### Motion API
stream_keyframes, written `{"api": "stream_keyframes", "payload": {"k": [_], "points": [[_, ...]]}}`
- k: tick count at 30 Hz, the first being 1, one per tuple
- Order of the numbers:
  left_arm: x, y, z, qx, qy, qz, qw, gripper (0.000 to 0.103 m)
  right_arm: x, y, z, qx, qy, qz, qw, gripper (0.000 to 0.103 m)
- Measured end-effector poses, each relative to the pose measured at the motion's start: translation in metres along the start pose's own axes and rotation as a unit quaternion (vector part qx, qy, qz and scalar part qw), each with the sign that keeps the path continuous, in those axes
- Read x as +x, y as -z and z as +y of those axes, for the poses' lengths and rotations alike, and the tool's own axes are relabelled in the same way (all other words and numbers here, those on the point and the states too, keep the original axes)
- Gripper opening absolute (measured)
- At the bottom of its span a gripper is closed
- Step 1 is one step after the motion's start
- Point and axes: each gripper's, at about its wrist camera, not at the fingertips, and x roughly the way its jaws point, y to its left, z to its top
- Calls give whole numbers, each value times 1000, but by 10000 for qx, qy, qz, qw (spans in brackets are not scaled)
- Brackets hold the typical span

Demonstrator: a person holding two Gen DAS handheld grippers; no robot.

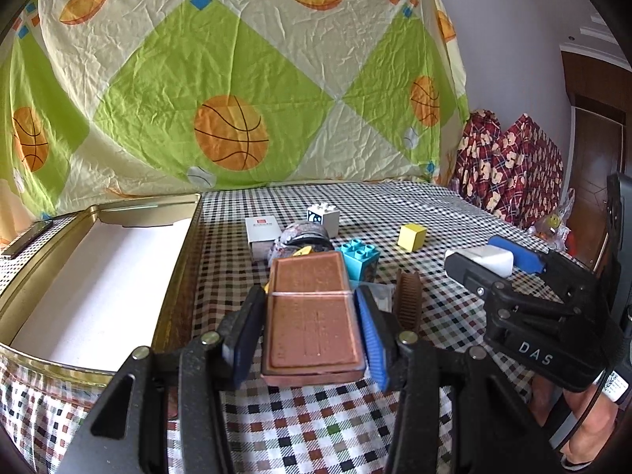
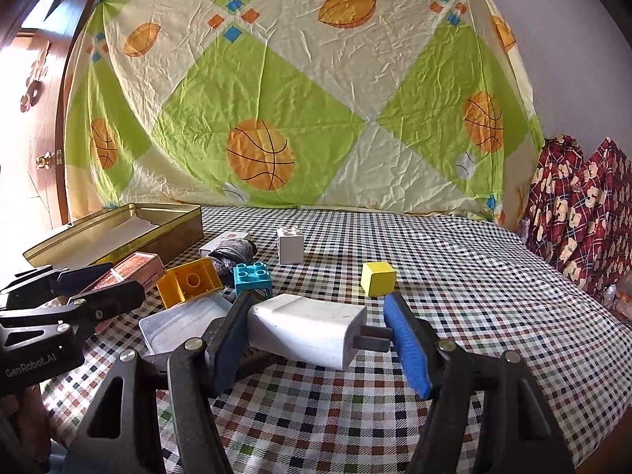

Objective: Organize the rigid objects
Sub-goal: 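Lift and carry brown block with left tool while right tool carries charger toward tin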

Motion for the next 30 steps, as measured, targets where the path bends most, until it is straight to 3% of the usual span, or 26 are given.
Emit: {"api": "stream_keyframes", "payload": {"k": [30], "points": [[-21,4,-9,215,-70,-703,9973,46,-13,2,-1,40,-20,-509,9987,69]]}}
